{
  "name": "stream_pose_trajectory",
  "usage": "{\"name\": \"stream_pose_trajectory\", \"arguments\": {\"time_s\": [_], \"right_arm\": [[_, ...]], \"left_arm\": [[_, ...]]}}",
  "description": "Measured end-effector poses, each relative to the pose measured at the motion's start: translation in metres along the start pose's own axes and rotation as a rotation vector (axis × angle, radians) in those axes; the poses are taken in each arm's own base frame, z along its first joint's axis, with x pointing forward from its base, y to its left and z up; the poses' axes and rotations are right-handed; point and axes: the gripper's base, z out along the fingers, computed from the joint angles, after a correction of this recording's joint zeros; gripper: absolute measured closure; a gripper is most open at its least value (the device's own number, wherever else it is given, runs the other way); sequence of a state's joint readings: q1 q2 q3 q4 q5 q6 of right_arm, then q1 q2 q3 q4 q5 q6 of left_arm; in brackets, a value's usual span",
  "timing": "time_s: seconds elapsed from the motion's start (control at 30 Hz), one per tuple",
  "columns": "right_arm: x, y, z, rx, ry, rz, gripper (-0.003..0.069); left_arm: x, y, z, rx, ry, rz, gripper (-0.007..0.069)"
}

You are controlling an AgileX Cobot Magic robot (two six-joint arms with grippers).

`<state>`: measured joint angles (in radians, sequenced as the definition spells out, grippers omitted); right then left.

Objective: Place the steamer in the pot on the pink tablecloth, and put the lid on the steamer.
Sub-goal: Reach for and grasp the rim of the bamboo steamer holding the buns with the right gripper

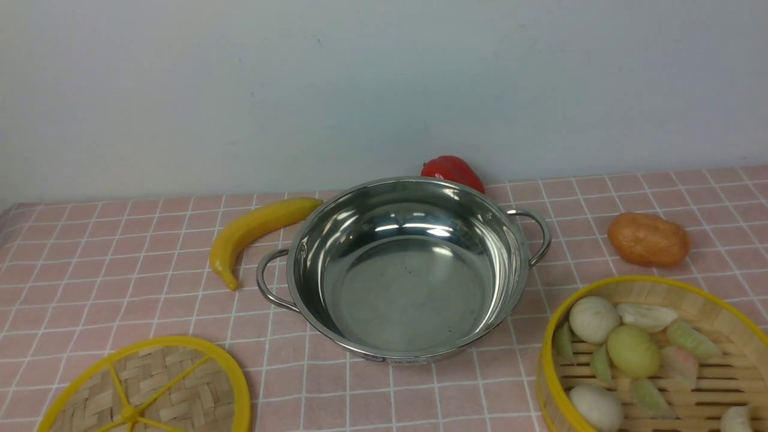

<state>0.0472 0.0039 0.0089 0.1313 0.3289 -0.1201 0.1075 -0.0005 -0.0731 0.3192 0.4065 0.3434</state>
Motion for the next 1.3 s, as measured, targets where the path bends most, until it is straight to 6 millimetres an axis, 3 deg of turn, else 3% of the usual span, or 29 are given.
{"name": "stream_pose_trajectory", "arguments": {"time_s": [0.23,0.47,0.77,0.83,1.07,1.17,1.23,1.27,1.3], "right_arm": [[-0.004,0.0,0.0,0.001,-0.045,0.039,0.0419],[-0.021,-0.002,-0.002,-0.035,-0.234,0.534,0.0419],[-0.022,-0.001,-0.003,-0.079,-0.211,0.792,0.0419],[-0.03,0.004,-0.006,-0.112,-0.172,0.74,0.0419],[-0.103,0.02,-0.03,-0.244,-0.084,0.369,0.0419],[-0.116,0.025,-0.022,-0.283,0.056,0.27,0.0419],[-0.122,0.03,-0.012,-0.339,0.246,0.169,0.0419],[-0.125,0.034,-0.001,-0.401,0.438,0.107,0.0419],[-0.123,0.035,0.001,-0.408,0.467,0.104,0.0419]], "left_arm": [[0.0,0.0,0.0,0.0,0.0,0.0,0.0382],[0.0,0.0,0.0,0.0,0.0,0.0,0.0382],[0.0,0.0,0.0,-0.001,0.0,0.002,0.0382],[0.0,0.0,0.0,-0.001,0.0,0.002,0.0382],[0.0,0.0,0.0,-0.001,0.0,0.003,0.0382],[0.0,0.0,0.0,-0.001,0.0,0.003,0.0382],[0.0,0.0,0.0,-0.001,0.0,0.003,0.0382],[0.0,0.0,0.0,-0.001,0.0,0.003,0.0382],[0.0,0.0,0.0,-0.001,0.0,0.003,0.0382]]}}
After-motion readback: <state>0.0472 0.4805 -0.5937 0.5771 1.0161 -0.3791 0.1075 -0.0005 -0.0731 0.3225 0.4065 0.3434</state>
